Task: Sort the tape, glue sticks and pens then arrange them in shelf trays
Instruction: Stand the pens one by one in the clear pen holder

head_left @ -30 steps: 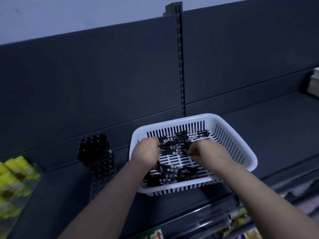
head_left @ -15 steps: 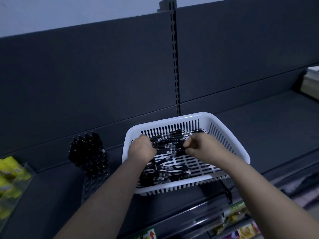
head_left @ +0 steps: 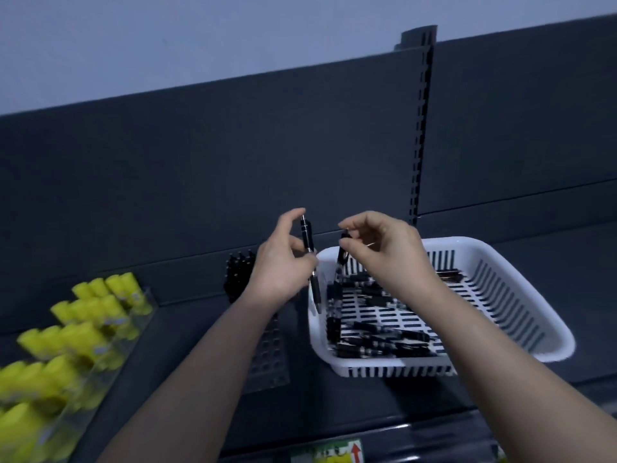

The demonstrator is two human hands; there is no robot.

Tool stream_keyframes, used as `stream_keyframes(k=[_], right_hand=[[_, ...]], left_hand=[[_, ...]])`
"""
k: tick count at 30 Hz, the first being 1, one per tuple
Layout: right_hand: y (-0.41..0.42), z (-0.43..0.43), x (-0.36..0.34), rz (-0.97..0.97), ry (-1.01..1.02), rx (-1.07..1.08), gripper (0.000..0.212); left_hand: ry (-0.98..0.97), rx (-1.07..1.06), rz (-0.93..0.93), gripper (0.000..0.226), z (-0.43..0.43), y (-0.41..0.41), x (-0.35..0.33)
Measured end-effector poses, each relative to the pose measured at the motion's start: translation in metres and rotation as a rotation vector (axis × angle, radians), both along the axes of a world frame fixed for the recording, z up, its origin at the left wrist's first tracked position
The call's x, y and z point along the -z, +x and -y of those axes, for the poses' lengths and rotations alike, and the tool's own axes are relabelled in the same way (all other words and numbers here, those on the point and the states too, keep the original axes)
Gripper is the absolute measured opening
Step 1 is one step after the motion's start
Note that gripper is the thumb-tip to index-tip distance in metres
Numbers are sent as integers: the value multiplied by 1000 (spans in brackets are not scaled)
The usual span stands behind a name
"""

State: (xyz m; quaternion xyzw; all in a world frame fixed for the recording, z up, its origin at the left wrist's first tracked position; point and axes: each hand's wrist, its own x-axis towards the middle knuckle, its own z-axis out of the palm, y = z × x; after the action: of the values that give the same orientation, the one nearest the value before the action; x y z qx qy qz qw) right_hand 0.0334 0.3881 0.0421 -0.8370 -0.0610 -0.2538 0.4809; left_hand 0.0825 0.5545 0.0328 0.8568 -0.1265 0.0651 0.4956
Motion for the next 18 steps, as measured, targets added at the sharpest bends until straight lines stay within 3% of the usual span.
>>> stream_keyframes(k=[4,9,18], right_hand=[[10,-43,-5,8,-26,-94,15],[20,-79,13,-43,-171,-124,16],[27,-89,35,-92,-248,-28,17]], left_hand=[[-31,-135,143,41,-48,-5,-11],[80,-189,239,19,-84,-10,1],[85,-198,344,15,-85,1,26]])
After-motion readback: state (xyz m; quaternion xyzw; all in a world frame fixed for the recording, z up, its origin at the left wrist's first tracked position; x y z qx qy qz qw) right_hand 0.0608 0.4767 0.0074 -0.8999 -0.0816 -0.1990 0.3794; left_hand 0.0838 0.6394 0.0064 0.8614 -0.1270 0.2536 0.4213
